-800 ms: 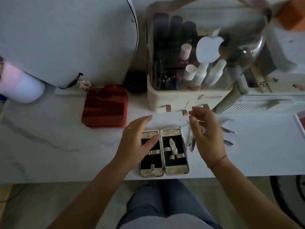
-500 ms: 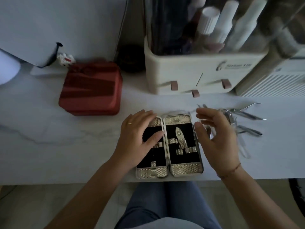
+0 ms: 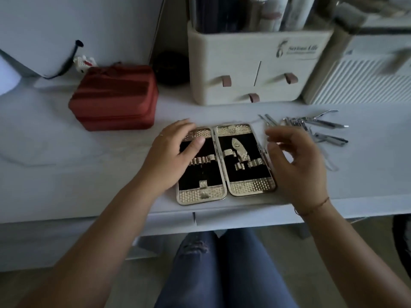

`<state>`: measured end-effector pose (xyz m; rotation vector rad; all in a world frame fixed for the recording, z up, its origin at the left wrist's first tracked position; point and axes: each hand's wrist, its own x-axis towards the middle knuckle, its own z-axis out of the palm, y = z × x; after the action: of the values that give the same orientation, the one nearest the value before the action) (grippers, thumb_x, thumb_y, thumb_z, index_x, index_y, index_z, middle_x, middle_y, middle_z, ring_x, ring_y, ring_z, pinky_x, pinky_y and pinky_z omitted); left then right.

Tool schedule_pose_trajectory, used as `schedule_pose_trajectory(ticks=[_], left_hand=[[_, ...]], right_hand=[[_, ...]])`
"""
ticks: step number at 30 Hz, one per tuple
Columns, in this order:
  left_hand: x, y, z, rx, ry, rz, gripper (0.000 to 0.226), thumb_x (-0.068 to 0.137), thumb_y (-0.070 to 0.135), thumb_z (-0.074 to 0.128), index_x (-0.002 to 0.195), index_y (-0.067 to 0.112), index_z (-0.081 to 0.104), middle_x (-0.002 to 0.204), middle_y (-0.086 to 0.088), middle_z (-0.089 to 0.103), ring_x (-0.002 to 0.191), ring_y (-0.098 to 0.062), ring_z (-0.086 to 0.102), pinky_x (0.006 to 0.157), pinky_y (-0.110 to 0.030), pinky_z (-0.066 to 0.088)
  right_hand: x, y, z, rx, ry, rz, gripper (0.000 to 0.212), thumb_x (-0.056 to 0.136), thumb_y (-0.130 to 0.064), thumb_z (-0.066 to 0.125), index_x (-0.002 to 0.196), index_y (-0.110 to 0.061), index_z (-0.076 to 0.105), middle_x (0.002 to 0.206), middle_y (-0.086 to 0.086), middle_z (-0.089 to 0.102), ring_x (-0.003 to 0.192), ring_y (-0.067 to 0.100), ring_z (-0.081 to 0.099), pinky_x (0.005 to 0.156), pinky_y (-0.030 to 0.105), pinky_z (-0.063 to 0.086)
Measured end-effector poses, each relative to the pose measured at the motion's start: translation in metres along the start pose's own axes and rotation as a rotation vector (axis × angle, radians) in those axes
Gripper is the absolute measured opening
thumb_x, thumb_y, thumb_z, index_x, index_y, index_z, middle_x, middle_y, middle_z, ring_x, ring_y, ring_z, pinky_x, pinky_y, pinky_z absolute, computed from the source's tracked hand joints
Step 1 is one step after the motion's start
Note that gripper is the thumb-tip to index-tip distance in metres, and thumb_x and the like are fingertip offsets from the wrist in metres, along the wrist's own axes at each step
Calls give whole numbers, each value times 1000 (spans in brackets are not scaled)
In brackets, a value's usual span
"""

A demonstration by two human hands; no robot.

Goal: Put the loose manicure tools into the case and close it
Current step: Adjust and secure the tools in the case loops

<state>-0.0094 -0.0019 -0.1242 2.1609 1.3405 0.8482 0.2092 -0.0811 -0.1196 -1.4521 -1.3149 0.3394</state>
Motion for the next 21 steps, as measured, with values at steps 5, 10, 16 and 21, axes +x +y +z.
schedule_pose_trajectory(ticks=[5,10,16,21], left_hand=[[5,-9,-1,-16,149,-93,33,92,35,53,117,16,61,120,3,61,113,-14,53,90,-22,34],[16,-18,-1,1,76,-43,25,91,31,56,108,16,66,111,5,63,107,-11,55,88,-22,35],[41,-26,-12,-61,-51,-28,5,84,23,66,88,19,67,109,4,60,104,-7,53,86,-11,32],[42,-28,-11,-3,-36,17,5,84,17,67,85,13,68,112,1,60,108,-15,54,92,-21,32]], right_hand=[[6,11,-21,-221,80,22,13,83,-12,65,94,-15,70,87,0,58,68,2,51,66,3,37],[31,24,-51,-431,-8,120,19,77,-23,72,95,-15,71,91,1,60,78,10,49,73,17,34],[44,21,-48,-481,-116,120,13,75,-31,73,81,-20,69,80,-4,57,81,15,52,71,25,33],[47,14,-28,-685,-191,130,29,73,-52,68,67,-25,59,79,-5,54,83,15,50,80,34,41]])
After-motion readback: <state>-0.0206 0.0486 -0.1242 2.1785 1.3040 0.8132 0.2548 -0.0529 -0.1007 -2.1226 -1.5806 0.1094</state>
